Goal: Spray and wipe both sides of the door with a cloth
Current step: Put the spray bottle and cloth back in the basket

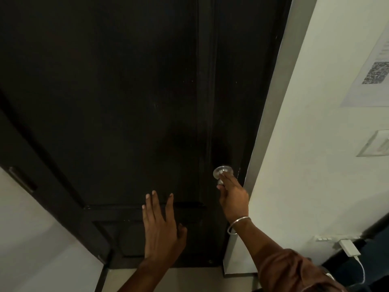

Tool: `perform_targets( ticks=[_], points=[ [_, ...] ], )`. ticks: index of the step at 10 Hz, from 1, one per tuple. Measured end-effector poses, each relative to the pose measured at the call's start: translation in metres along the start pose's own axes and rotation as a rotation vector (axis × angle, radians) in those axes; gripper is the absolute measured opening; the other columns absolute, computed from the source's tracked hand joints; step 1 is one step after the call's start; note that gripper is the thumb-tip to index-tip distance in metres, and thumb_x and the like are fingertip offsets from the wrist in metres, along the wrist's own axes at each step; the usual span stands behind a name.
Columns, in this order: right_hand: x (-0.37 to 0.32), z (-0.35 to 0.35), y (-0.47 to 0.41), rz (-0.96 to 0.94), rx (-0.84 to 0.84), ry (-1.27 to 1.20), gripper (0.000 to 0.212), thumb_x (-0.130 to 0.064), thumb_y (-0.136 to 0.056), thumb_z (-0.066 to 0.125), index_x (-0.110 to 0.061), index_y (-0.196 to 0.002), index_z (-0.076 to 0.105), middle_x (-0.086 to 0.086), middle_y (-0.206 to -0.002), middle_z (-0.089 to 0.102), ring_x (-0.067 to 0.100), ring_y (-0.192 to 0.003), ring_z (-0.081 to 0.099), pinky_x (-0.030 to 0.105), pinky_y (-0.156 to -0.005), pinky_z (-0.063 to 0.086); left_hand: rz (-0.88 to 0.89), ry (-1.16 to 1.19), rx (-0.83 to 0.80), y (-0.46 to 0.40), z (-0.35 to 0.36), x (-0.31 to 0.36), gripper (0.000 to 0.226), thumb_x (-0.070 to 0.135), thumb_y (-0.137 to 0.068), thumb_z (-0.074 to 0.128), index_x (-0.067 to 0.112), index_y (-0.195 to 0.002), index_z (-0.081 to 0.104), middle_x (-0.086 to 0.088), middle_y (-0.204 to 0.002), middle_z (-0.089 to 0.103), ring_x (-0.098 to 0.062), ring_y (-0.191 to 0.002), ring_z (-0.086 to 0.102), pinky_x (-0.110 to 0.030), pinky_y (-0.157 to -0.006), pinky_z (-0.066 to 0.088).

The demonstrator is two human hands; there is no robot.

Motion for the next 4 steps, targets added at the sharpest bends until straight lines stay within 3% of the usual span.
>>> perform_targets(
  ticks=[1,2,3,4],
  points=[
    [-0.008,0.002,-0.008,0.06,0.045,-0.111,0.048,-0.004,-0.093,0.07,-0.02,-0.137,0.062,0.006,-0.135,0.067,0.025,-0.119,0.067,0.042,-0.108,0.051,-0.01,0.014,0.005,0.006,-0.004,0.002,0.1,0.048,-0.079,0.073,0.022,-0.161,0.022,-0.028,-0.171,0.009,-0.046,-0.159,0.003,-0.063,-0.125,0.02],
    [-0.016,0.001,-0.003,0.089,0.057,-0.145,0.048,-0.002,-0.092,0.07,-0.017,-0.137,0.061,0.008,-0.125,0.07,0.018,-0.108,0.069,0.038,-0.1,0.055,-0.037,0.019,-0.021,0.016,-0.008,0.0,0.101,0.051,-0.08,0.068,0.026,-0.162,0.015,-0.025,-0.172,0.004,-0.042,-0.159,-0.006,-0.058,-0.126,0.01],
    [-0.015,-0.009,-0.012,0.086,-0.032,-0.047,0.036,-0.009,-0.096,0.066,-0.017,-0.131,0.06,0.006,-0.108,0.072,0.023,-0.098,0.071,0.032,-0.088,0.056,-0.049,0.029,-0.067,0.029,-0.017,-0.002,0.096,0.054,-0.09,0.057,0.029,-0.164,0.001,-0.019,-0.173,-0.016,-0.036,-0.156,-0.026,-0.052,-0.125,-0.009],
    [-0.029,-0.022,-0.005,-0.078,-0.093,0.146,0.04,-0.011,-0.092,0.07,-0.017,-0.131,0.061,0.008,-0.125,0.065,0.026,-0.11,0.069,0.036,-0.092,0.058,-0.058,0.029,-0.114,0.039,-0.033,-0.002,0.088,0.053,-0.099,0.047,0.026,-0.166,-0.002,-0.016,-0.173,-0.021,-0.034,-0.157,-0.028,-0.051,-0.128,-0.01]
  ],
)
Point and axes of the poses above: each hand's wrist, its own y-axis away from the middle knuckle, its own z-axis out of the palm, x = y × z, the point moved 2 cm from there along -y, towards the middle knuckle
